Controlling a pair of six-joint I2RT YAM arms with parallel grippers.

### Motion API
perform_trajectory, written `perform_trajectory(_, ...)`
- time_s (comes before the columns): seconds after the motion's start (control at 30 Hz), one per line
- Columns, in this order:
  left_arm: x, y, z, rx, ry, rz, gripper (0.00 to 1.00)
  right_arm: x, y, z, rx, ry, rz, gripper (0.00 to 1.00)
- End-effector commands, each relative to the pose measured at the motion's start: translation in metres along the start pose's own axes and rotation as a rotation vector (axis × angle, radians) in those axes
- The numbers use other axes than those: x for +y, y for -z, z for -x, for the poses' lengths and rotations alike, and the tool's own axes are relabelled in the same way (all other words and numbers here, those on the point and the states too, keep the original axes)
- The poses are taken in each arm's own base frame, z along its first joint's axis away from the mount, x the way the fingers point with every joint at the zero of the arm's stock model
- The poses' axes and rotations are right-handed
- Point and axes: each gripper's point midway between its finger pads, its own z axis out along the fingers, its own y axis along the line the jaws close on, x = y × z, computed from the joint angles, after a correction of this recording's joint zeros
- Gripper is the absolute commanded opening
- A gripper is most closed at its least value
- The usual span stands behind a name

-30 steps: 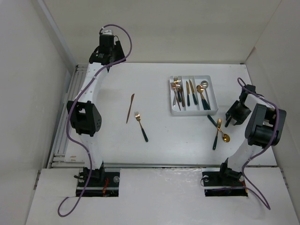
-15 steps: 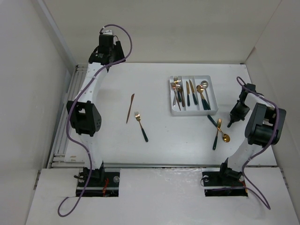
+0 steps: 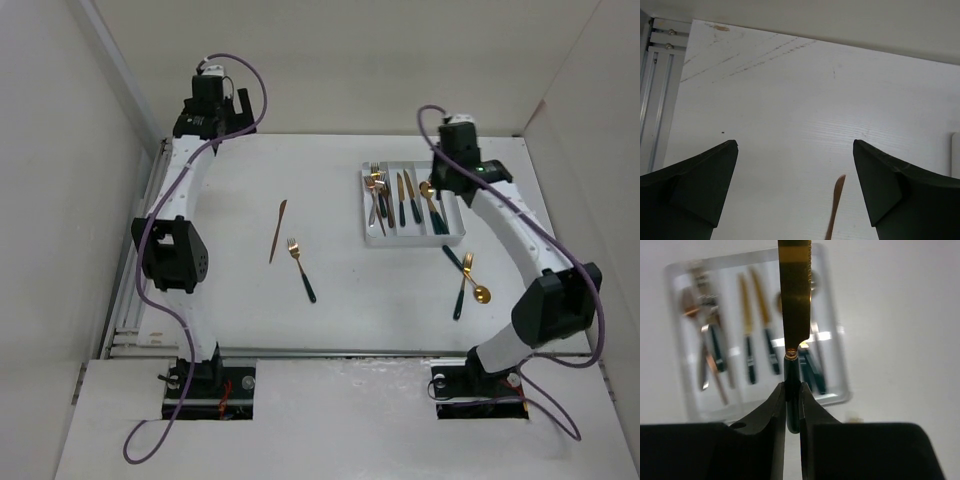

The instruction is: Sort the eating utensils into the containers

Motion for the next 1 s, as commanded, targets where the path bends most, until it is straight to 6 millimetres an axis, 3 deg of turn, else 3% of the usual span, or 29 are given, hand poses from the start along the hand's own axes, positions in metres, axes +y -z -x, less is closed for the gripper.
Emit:
perform_trajectory(0.0,0.015,0.039,0.040,-0.102,0.025,-0.013,1.00,0.075,-0.006,-0.013,0.022,0.150,0.177,0.00)
perform_trajectory(0.03,0.018,0.039,0.040,-0.106,0.026,0.003,0.96,0.096,-0.005,-0.019,0.034,0.178,0.219,0.00)
perform_trajectory(0.07,0.028,0.042,0.038,-0.099,0.041,0.040,0.92,0.108,-0.007,-0.012,0.025,0.181,0.241,0.00)
perform_trajectory(0.1,0.034,0.042,0.036,-0.091,0.041,0.075,0.89,0.118,-0.022,-0.022,0.061,0.193,0.238,0.00)
perform_trajectory(0.13,0.041,0.053,0.045,-0.121,0.030,0.107,0.87,0.127,-0.027,-0.023,0.067,0.192,0.265,0.00)
perform_trajectory(0.23,0.049,0.070,0.043,-0.125,-0.040,0.135,0.87,0.141,-0.046,-0.036,0.100,0.201,0.293,0.00)
perform_trajectory(0.37,0.046,0.062,-0.001,-0.026,-0.166,0.060,0.95,0.148,-0.065,-0.047,0.137,0.214,0.308,0.00)
perform_trajectory(0.43,0.041,0.056,-0.032,0.057,-0.207,0.025,1.00,0.149,-0.072,-0.056,0.156,0.232,0.303,0.00)
perform_trajectory(0.47,0.039,0.053,-0.035,0.067,-0.208,0.013,1.00,0.149,-0.072,-0.056,0.156,0.232,0.303,0.00)
perform_trajectory(0.5,0.039,0.049,-0.058,0.125,-0.229,0.009,1.00,0.146,-0.076,-0.054,0.158,0.227,0.296,0.00)
perform_trajectory(0.67,0.026,0.045,-0.122,0.285,-0.260,-0.066,1.00,0.134,-0.092,-0.061,0.190,0.239,0.269,0.00)
perform_trajectory(0.73,0.023,0.044,-0.140,0.326,-0.275,-0.084,1.00,0.135,-0.095,-0.065,0.200,0.242,0.267,0.00)
perform_trajectory(0.9,0.018,0.042,-0.152,0.355,-0.288,-0.109,1.00,0.129,-0.103,-0.088,0.262,0.242,0.256,0.00)
perform_trajectory(0.97,0.015,0.042,-0.167,0.394,-0.293,-0.126,1.00,0.118,-0.108,-0.094,0.276,0.219,0.238,0.00)
